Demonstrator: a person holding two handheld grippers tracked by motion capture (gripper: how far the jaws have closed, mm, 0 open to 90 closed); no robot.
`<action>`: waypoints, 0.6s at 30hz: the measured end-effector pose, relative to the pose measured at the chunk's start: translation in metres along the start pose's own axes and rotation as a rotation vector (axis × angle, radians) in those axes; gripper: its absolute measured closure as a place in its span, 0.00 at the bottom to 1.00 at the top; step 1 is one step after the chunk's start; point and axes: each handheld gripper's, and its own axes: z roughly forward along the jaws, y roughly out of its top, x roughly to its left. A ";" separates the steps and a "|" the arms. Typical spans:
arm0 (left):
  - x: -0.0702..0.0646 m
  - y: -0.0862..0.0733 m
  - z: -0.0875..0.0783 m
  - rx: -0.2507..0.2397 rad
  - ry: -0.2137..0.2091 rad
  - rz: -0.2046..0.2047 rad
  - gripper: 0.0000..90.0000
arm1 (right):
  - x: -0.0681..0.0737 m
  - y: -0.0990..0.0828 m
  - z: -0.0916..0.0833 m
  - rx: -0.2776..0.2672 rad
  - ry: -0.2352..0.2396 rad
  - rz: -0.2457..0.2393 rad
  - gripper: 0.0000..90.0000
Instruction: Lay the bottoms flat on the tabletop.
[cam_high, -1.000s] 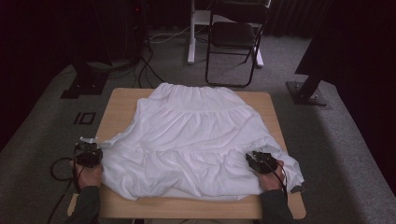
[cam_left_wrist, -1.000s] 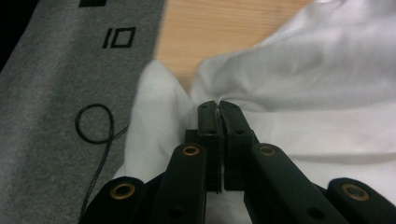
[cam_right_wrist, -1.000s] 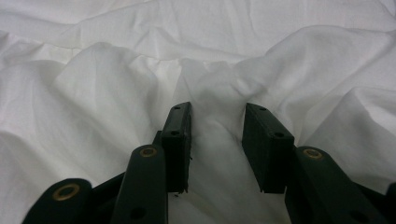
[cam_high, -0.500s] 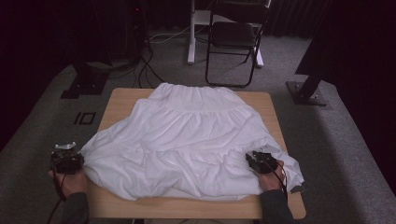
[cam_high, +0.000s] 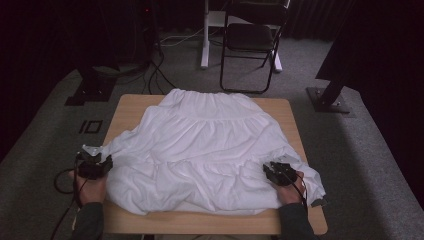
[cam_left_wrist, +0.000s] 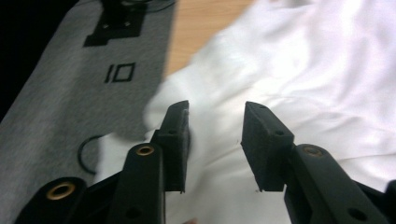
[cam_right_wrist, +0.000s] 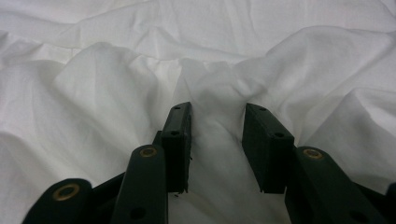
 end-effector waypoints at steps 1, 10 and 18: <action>-0.004 0.001 0.000 -0.003 -0.006 0.014 0.67 | 0.000 0.001 0.000 0.006 0.002 -0.010 0.69; -0.037 0.002 0.002 0.005 -0.100 0.105 0.62 | -0.014 0.014 -0.029 -0.036 -0.081 -0.016 0.72; -0.026 -0.018 0.012 0.059 -0.092 0.071 0.58 | -0.056 0.003 -0.051 -0.006 -0.178 0.043 0.68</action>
